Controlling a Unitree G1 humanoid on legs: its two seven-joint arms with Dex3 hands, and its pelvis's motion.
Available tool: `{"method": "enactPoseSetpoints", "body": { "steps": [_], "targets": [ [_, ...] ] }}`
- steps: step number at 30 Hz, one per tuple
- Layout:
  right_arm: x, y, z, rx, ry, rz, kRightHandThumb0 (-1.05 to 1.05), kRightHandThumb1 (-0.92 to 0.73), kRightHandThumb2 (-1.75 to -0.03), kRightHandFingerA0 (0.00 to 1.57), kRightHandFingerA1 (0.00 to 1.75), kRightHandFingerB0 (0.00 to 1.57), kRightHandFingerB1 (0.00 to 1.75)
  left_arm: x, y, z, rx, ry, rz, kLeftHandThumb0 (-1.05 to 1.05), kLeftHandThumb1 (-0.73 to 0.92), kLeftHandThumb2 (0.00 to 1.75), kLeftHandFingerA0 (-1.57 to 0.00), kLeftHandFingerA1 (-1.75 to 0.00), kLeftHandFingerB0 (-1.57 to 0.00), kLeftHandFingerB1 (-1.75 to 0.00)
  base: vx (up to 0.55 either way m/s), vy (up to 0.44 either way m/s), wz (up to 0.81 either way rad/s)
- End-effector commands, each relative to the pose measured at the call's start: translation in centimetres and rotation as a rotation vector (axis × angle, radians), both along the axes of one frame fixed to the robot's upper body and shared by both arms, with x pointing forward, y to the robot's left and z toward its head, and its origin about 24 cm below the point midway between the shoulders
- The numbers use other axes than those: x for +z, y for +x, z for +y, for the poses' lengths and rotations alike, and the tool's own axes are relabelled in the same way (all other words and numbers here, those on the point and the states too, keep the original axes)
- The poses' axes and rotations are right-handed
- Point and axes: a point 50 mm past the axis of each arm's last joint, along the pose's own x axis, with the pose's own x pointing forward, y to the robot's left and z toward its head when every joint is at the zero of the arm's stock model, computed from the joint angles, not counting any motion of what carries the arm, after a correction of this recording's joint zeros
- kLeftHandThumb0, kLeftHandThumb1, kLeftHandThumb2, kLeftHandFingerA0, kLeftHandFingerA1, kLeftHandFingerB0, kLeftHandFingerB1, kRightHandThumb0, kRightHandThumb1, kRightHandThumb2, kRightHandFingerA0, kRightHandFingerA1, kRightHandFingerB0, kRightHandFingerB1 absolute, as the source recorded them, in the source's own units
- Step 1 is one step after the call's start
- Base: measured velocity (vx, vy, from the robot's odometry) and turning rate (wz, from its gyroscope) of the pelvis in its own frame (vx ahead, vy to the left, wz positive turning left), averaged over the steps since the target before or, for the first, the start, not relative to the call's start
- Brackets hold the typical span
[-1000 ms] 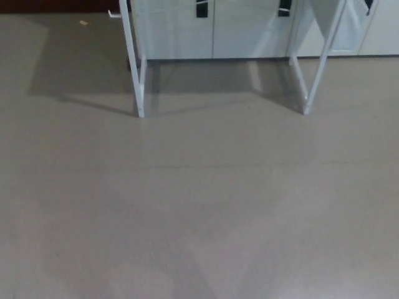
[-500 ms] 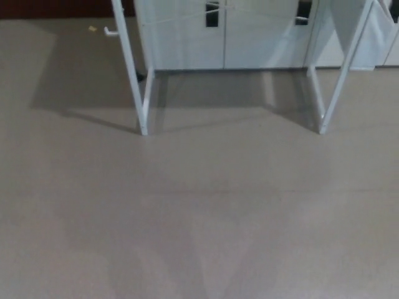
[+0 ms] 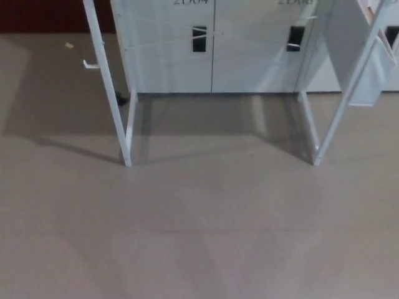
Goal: The robot walks towards a file tray kept in the middle of a desk and uses its right hand to grab a tray and pulls it out towards itself
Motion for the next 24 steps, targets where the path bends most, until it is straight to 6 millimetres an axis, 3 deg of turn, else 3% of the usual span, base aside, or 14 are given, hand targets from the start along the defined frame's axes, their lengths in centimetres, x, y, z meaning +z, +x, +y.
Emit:
{"method": "enactPoseSetpoints", "body": {
  "steps": [1,6,8,9,10,11,14,15,16,17,18,22,23,24],
  "targets": [
    [0.0,1.0,-0.2,-0.017,-0.005,-0.014,-0.36,-0.43,-0.67,0.54,0.56,0.3,0.45,0.1,1.5,-0.6,0.006,0.018,-0.056,-0.36,0.46,0.72,-0.3,-0.37,-0.21,-0.36,0.55,-0.229,0.13],
    [0.2,0.6,0.2,0.002,-0.021,-0.007,-0.37,-0.43,-0.68,0.55,0.57,0.3,0.46,-0.2,0.9,-1.5,-0.027,0.024,-0.051,-0.36,0.45,0.75,-0.31,-0.38,-0.21,-0.39,0.45,-0.191,0.29],
    [0.3,0.4,0.3,-0.005,-0.019,-0.004,-0.32,-0.52,-0.55,0.5,0.49,0.34,0.38,-0.4,0.5,-1.4,-0.026,0.022,-0.026,-0.34,0.46,0.75,-0.3,-0.38,-0.21,-0.38,0.26,-0.135,-0.07],
    [0.3,0.3,0.3,-0.007,-0.016,-0.008,-0.37,-0.43,-0.67,0.48,0.55,0.3,0.46,-0.5,0.4,-1.3,-0.027,0.021,-0.023,-0.35,0.46,0.74,-0.29,-0.38,-0.21,-0.39,0.23,-0.086,-0.07],
    [0.3,0.3,0.3,-0.005,-0.018,-0.009,-0.31,-0.53,-0.56,0.54,0.5,0.33,0.39,-0.5,0.6,-1.2,-0.027,0.019,-0.025,-0.35,0.46,0.75,-0.29,-0.38,-0.2,-0.39,0.28,-0.053,-0.11],
    [0.2,0.4,0.3,0.002,-0.022,-0.006,-0.38,-0.44,-0.69,0.52,0.58,0.3,0.46,-0.5,0.8,-1.1,-0.024,0.017,-0.025,-0.35,0.47,0.73,-0.3,-0.37,-0.21,-0.39,0.34,-0.015,-0.16],
    [0.1,0.5,0.5,0.026,-0.028,0.001,-0.45,-0.42,-0.72,0.51,0.58,0.29,0.47,-0.4,1.1,-0.7,-0.005,0.014,-0.019,-0.34,0.46,0.74,-0.32,-0.37,-0.22,-0.37,0.36,0.025,-0.08],
    [-0.1,0.8,0.6,0.023,-0.036,0.02,-0.39,-0.53,-0.56,0.56,0.49,0.36,0.38,-0.4,1.3,-0.5,-0.003,0.009,-0.029,-0.33,0.46,0.74,-0.29,-0.37,-0.21,-0.37,0.47,0.092,-0.09],
    [-0.4,1.2,0.5,0.02,-0.028,0.012,-0.36,-0.52,-0.55,0.56,0.48,0.35,0.37,-0.3,1.6,-0.4,-0.009,0.022,-0.023,-0.34,0.48,0.73,-0.29,-0.36,-0.21,-0.36,0.47,0.14,-0.23],
    [-0.5,1.5,0.5,0.021,-0.014,-0.003,-0.35,-0.52,-0.55,0.56,0.49,0.34,0.37,-0.4,1.8,-0.4,-0.009,0.018,-0.03,-0.34,0.47,0.73,-0.3,-0.37,-0.22,-0.37,0.45,0.116,-0.37],
    [-0.5,1.7,0.5,0.018,-0.006,-0.012,-0.39,-0.42,-0.68,0.56,0.57,0.31,0.45,-0.4,2.0,-0.5,-0.008,0.016,-0.035,-0.34,0.47,0.74,-0.31,-0.37,-0.23,-0.38,0.44,0.115,-0.07],
    [-0.6,2.9,0.7,0.022,-0.006,-0.016,-0.38,-0.43,-0.68,0.57,0.56,0.3,0.44,-0.5,2.5,-0.7,-0.011,0.008,-0.049,-0.33,0.45,0.75,-0.32,-0.38,-0.24,-0.38,0.3,0.018,0.05],
    [-0.7,3.2,0.7,0.025,-0.006,-0.014,-0.29,-0.54,-0.56,0.62,0.49,0.33,0.37,-0.7,2.6,-0.9,-0.007,-0.002,-0.053,-0.33,0.45,0.74,-0.34,-0.37,-0.25,-0.38,0.23,-0.08,0.13],
    [-0.8,3.5,0.7,0.03,-0.007,-0.014,-0.36,-0.45,-0.68,0.57,0.56,0.31,0.44,-0.7,2.8,-1.0,-0.006,0.001,-0.052,-0.34,0.44,0.75,-0.35,-0.38,-0.25,-0.39,0.22,-0.148,0.08]
  ]
}}
